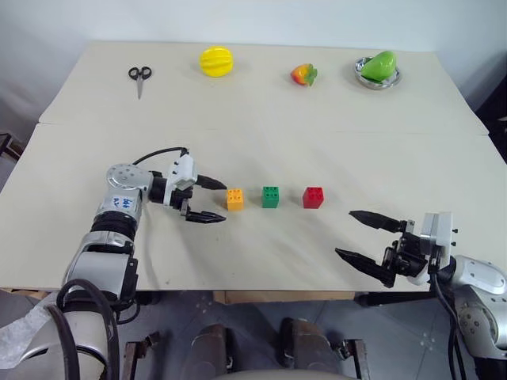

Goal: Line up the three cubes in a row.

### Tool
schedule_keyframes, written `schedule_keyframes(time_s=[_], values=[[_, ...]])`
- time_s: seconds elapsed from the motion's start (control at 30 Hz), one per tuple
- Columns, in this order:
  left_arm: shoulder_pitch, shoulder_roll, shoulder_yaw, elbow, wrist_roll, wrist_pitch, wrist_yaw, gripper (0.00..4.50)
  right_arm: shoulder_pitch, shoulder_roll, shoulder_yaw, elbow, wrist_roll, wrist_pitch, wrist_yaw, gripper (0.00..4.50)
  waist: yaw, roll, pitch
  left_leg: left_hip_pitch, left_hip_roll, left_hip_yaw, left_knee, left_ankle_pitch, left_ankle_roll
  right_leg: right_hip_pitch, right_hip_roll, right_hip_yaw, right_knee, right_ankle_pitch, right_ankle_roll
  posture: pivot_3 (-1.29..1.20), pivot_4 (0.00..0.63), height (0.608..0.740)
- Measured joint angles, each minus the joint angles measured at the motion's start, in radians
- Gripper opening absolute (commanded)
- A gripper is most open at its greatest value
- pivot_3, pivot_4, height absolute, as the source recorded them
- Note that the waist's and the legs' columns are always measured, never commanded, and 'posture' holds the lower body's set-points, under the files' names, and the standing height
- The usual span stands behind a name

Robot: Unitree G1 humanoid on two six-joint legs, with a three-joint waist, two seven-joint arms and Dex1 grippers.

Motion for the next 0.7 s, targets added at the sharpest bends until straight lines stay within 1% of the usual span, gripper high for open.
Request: schedule_keyframes(time_s=[0.1, 0.27, 0.33, 0.37, 0.4, 0.7], values=[[0.000, -0.010, -0.001, 0.001, 0.001, 0.011, 0.023, 3.94, -0.002, 0.000, 0.000, 0.001, -0.002, 0.000, -0.001, 4.50, -0.002, 0.000, 0.000, 0.000, 0.000, 0.000, 0.000, 0.000, 0.000, 0.000, 0.000, 0.000, 0.000, 0.000, 0.000, 0.00, 0.150, 0.740], [0.000, -0.024, -0.001, 0.003, 0.001, 0.018, 0.039, 2.46, -0.003, 0.001, 0.004, 0.002, -0.003, 0.000, -0.005, 4.50, -0.003, 0.000, 0.000, 0.000, 0.000, 0.000, 0.000, 0.000, 0.000, 0.000, 0.000, 0.000, 0.000, 0.000, 0.000, 0.00, 0.150, 0.740], [0.000, -0.024, -0.001, 0.005, 0.003, 0.015, 0.049, 1.77, -0.003, 0.001, 0.007, 0.002, -0.004, 0.000, -0.006, 4.50, -0.002, 0.000, 0.000, 0.000, 0.000, 0.000, 0.000, 0.000, 0.000, 0.000, 0.000, 0.000, 0.000, 0.000, 0.000, 0.00, 0.150, 0.740], [-0.001, -0.023, 0.000, 0.006, 0.002, 0.014, 0.052, 1.57, -0.003, 0.001, 0.007, 0.002, -0.004, 0.000, -0.007, 4.50, -0.001, 0.000, 0.000, 0.000, 0.000, 0.000, 0.000, 0.000, 0.000, 0.000, 0.000, 0.000, 0.000, 0.000, 0.000, 0.00, 0.150, 0.740], [-0.002, -0.023, 0.000, 0.009, 0.003, 0.012, 0.054, 1.47, -0.003, 0.001, 0.007, 0.002, -0.004, 0.000, -0.007, 4.50, -0.001, 0.000, 0.000, 0.000, 0.000, 0.000, 0.000, 0.000, 0.000, 0.000, 0.000, 0.000, 0.000, 0.000, 0.000, 0.00, 0.150, 0.740], [-0.053, -0.001, -0.001, 0.083, 0.027, 0.003, 0.062, 1.47, -0.005, 0.001, 0.007, 0.009, -0.005, 0.000, -0.007, 4.50, -0.003, 0.000, 0.000, 0.000, 0.000, 0.000, 0.000, 0.000, 0.000, 0.000, 0.000, 0.000, 0.000, 0.000, 0.000, 0.00, 0.150, 0.740]])
